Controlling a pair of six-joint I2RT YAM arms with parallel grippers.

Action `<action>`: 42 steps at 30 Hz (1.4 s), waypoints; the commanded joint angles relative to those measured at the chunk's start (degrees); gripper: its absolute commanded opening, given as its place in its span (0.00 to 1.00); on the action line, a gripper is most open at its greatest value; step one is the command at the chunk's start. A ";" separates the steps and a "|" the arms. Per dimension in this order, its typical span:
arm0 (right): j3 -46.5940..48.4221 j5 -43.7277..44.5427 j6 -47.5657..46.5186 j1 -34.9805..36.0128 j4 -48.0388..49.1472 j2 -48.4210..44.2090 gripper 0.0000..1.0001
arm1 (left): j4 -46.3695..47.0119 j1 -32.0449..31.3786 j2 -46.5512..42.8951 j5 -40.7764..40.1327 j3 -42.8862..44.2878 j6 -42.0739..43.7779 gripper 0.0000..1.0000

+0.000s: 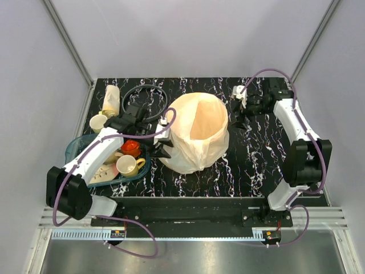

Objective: Put the trash bags into the trash bin
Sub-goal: Adjust the trash bin at the center of the board, then adjust the trash bag in the trash bin.

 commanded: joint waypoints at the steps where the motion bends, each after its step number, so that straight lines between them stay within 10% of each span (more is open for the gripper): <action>1: 6.75 0.16 -8.72 -5.31 -6.98 -0.71 0.86 | -4.59 8.21 -2.30 3.29 1.49 4.18 0.54; 6: 3.95 -3.88 -8.57 -4.53 -10.79 -8.08 0.89 | -10.74 16.66 4.99 4.43 13.80 10.33 0.56; 16: -1.42 -1.08 1.46 2.42 -1.64 -9.07 0.89 | -0.83 12.64 15.01 4.35 22.08 5.43 0.64; 23: -3.25 -2.66 2.25 2.42 0.47 -7.92 0.86 | 1.29 9.64 18.70 3.47 20.07 2.34 0.33; 27: -5.02 -4.06 2.95 2.77 1.26 -7.39 0.50 | 1.47 9.20 19.58 1.19 15.59 4.09 0.03; 31: -7.04 -3.28 3.40 2.77 1.96 -6.16 0.03 | 2.00 9.11 20.46 -1.10 13.13 4.71 0.00; 40: -14.94 -0.64 5.50 2.77 7.41 -5.37 0.00 | 5.07 9.20 19.85 -3.65 8.90 5.15 0.06; 42: -16.09 -0.55 4.55 2.34 6.80 -5.45 0.00 | 5.07 9.55 18.98 -3.65 8.20 4.71 0.19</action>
